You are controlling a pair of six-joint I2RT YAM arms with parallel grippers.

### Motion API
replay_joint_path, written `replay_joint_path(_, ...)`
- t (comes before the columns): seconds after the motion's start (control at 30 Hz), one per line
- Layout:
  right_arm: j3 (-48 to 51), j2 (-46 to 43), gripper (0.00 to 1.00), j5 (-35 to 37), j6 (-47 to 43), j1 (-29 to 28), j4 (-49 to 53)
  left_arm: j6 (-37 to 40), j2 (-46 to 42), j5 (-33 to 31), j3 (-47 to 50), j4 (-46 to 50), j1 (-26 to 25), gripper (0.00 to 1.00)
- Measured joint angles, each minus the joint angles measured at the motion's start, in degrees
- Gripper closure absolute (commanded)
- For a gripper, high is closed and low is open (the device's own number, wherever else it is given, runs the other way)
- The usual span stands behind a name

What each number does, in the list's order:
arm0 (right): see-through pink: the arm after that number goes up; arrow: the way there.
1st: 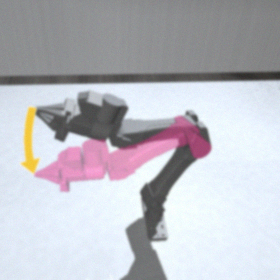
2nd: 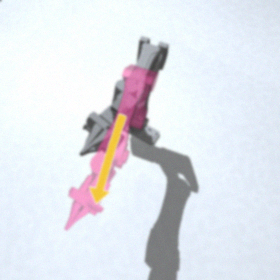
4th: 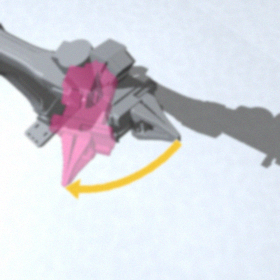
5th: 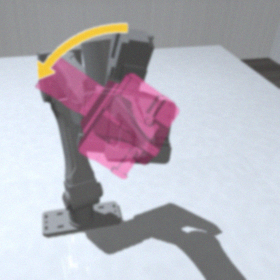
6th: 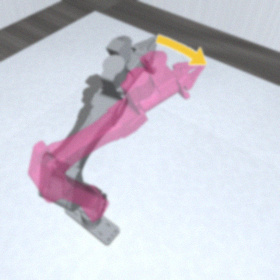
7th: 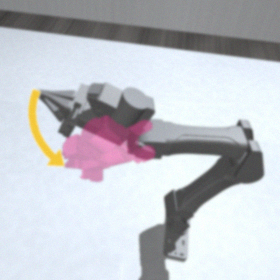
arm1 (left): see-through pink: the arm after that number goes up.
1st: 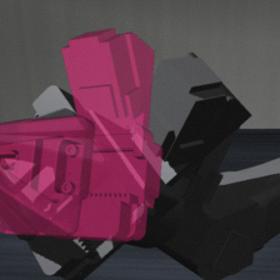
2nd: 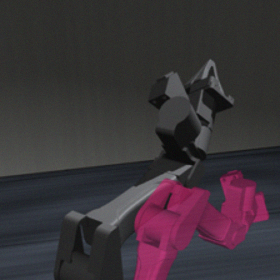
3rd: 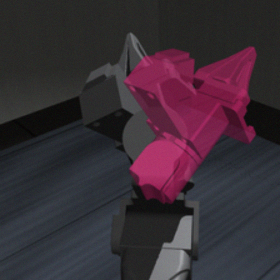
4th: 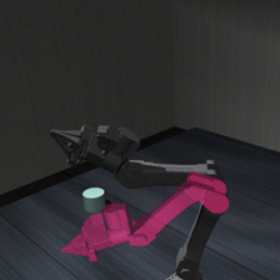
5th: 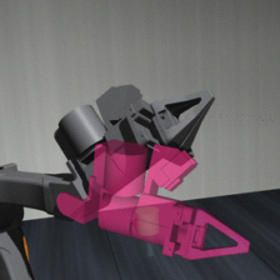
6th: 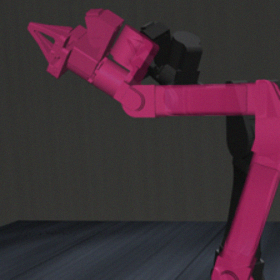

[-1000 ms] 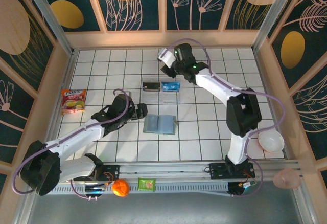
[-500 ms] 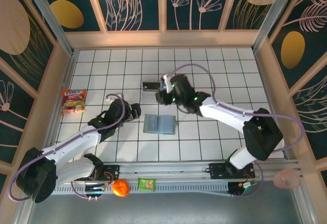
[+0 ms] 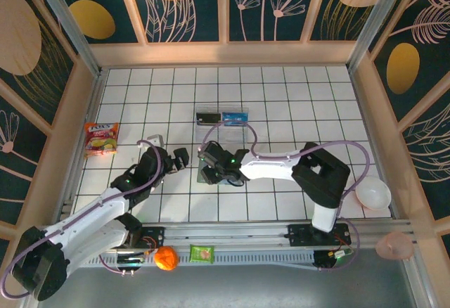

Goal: Take the credit cards out of the card holder

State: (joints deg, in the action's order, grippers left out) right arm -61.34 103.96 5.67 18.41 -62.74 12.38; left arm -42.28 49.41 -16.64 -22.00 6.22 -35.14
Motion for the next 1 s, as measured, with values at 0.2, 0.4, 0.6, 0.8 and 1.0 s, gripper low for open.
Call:
replay_joint_path(0.2, -4.0, 2.2, 0.59, 2.8, 0.0, -1.4, 1.2, 0.0, -2.0, 0.8, 1.3, 0.0, 0.0, 0.01)
replay_joint_path(0.4, -5.7, 4.6, 0.59, 5.1, 0.0, -2.8, 2.5, 0.0, -2.6, 1.2, 1.6, 0.0, 0.0, 0.01)
replay_joint_path(0.6, -5.8, 5.6, 0.73, 6.5, -0.2, -3.4, 2.9, 0.0, -2.8, 1.2, 1.8, 0.2, 0.0, 0.01)
replay_joint_path(0.8, -4.8, 5.2, 0.98, 7.0, -0.2, -3.5, 1.3, 0.0, -2.9, 2.8, 2.1, 0.0, 0.0, 0.07)
replay_joint_path(1.0, -0.4, 2.8, 1.00, 6.3, -0.7, -2.9, -3.7, 0.6, 0.0, 8.0, 2.3, -2.2, 0.0, 0.20)
